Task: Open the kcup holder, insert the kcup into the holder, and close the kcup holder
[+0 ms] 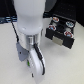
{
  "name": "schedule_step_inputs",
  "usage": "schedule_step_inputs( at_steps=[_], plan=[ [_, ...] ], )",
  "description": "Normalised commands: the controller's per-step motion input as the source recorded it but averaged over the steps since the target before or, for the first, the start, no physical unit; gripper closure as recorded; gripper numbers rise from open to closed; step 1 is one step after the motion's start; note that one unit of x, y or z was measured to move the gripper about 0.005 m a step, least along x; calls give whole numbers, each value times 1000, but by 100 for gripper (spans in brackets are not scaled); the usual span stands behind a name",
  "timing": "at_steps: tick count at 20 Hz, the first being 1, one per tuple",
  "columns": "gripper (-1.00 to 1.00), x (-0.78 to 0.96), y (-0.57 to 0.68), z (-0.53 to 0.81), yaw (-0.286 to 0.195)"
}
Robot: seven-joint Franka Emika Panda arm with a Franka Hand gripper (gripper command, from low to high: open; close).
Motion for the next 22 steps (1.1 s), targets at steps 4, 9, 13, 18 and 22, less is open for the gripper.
schedule_step_inputs(
  at_steps=[4, 9, 13, 18, 22],
  plan=[
    [100, 40, 29, 1, -38],
    [100, 68, 24, 3, -44],
    [100, 28, 77, 102, -28],
    [100, 36, 296, 624, -19],
    [100, 43, 385, 816, -11]
  ],
)
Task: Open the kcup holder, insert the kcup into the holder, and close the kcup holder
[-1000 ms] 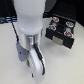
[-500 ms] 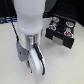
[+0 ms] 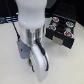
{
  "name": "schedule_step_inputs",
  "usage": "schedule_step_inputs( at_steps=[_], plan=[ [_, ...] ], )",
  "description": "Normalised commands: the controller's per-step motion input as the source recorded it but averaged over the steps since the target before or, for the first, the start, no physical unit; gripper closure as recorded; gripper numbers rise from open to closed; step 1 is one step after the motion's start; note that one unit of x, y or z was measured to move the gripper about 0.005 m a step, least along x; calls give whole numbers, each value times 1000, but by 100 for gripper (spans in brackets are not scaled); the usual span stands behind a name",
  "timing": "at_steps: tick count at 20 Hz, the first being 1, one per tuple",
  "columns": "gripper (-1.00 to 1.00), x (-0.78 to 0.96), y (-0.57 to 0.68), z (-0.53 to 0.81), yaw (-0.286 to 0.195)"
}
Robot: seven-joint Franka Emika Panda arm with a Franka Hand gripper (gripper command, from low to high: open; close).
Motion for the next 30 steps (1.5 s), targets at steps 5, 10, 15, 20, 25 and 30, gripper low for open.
schedule_step_inputs(
  at_steps=[5, 10, 15, 20, 25, 30],
  plan=[
    [100, 25, 473, 842, 27],
    [100, -14, 483, 739, 84],
    [100, -94, 511, 539, 69],
    [100, -165, 503, 375, 81],
    [100, -209, 521, 344, 66],
    [100, -261, 511, 188, 66]
  ],
)
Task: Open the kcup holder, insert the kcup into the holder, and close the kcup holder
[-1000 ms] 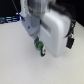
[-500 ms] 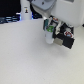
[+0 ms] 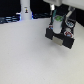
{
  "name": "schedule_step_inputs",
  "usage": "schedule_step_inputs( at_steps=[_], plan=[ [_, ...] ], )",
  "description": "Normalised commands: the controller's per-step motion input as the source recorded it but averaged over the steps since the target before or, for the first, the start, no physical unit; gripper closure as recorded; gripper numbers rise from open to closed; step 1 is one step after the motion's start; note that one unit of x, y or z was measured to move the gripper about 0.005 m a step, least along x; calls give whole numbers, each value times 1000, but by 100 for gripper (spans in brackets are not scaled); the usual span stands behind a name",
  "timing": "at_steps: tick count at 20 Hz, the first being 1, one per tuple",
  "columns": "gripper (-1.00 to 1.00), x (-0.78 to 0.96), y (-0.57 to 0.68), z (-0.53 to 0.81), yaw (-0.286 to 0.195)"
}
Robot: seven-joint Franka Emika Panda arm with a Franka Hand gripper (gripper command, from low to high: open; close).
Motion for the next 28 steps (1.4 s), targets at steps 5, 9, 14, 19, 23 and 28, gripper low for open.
schedule_step_inputs(
  at_steps=[5, 9, 14, 19, 23, 28],
  plan=[
    [100, -301, 472, 41, 92],
    [100, -435, 414, -44, 109],
    [100, -438, 364, -54, 107],
    [100, -477, 288, -82, 113],
    [100, -474, 229, -121, 108],
    [100, -399, 50, -201, 83]
  ],
)
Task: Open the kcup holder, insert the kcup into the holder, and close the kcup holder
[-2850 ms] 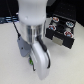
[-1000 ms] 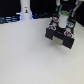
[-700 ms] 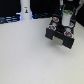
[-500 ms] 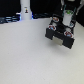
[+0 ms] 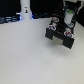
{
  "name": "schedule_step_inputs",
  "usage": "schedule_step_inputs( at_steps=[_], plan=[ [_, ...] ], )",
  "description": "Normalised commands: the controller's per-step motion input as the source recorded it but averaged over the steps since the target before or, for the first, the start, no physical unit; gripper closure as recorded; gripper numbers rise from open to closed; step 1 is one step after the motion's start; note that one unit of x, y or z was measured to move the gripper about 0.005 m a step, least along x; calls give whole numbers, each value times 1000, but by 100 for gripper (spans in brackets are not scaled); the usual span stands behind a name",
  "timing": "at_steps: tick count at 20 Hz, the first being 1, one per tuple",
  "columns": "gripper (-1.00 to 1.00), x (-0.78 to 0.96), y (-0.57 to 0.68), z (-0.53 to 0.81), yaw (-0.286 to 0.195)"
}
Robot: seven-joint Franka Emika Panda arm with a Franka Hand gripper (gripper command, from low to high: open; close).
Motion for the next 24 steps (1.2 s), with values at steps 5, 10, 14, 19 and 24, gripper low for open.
schedule_step_inputs(
  at_steps=[5, 10, 14, 19, 24],
  plan=[
    [100, -246, -51, -178, 25],
    [100, -203, -80, -36, -4],
    [100, -97, -58, -131, 6],
    [100, -29, -104, -17, -3],
    [100, -104, -362, 169, -14]
  ],
)
